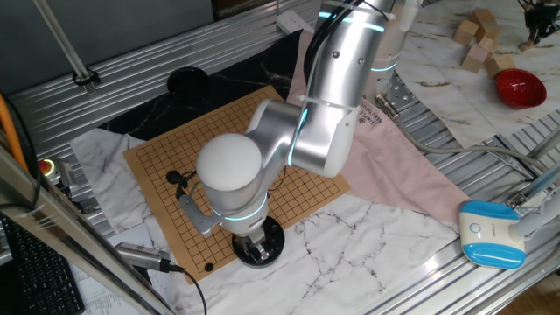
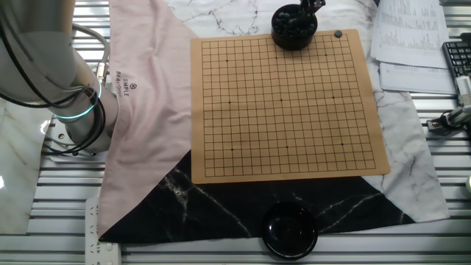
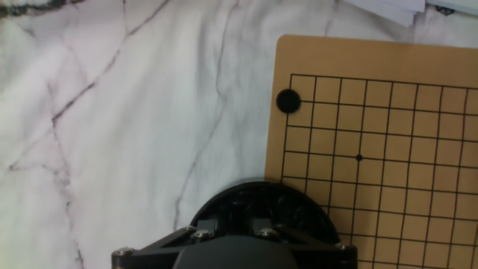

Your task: Play the first move as black on the 3-4 point in the upper right corner of the Go board

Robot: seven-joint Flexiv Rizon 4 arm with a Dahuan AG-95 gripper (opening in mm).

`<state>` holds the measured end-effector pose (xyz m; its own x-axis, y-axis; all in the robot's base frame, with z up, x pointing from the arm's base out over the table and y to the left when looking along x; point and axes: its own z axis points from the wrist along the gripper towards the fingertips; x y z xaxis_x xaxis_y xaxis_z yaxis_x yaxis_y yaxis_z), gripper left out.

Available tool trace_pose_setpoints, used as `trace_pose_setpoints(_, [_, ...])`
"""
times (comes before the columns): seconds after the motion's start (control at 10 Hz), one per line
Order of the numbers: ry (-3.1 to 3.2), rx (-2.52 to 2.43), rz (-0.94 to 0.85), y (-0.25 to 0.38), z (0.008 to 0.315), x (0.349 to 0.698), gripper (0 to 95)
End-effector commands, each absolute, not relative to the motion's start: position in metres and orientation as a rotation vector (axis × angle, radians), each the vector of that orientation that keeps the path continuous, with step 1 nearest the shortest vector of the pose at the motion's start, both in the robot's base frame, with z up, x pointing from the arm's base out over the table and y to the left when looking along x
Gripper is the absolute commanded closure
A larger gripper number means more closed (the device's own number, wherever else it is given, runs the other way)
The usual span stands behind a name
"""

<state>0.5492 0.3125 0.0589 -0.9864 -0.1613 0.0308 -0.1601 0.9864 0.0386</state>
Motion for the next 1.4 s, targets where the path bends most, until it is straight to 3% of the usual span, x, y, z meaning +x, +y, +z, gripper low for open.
trace_pose_setpoints(0.1, [-3.100, 0.256, -0.053, 0.313, 0.056, 0.549, 76.0])
trace_pose_setpoints(1.0, [-3.106, 0.279, -0.042, 0.317, 0.045, 0.552, 76.0])
trace_pose_setpoints(1.1, [-3.107, 0.278, -0.041, 0.317, 0.045, 0.552, 95.0])
trace_pose_setpoints(1.4, [-3.107, 0.277, -0.037, 0.317, 0.044, 0.552, 95.0])
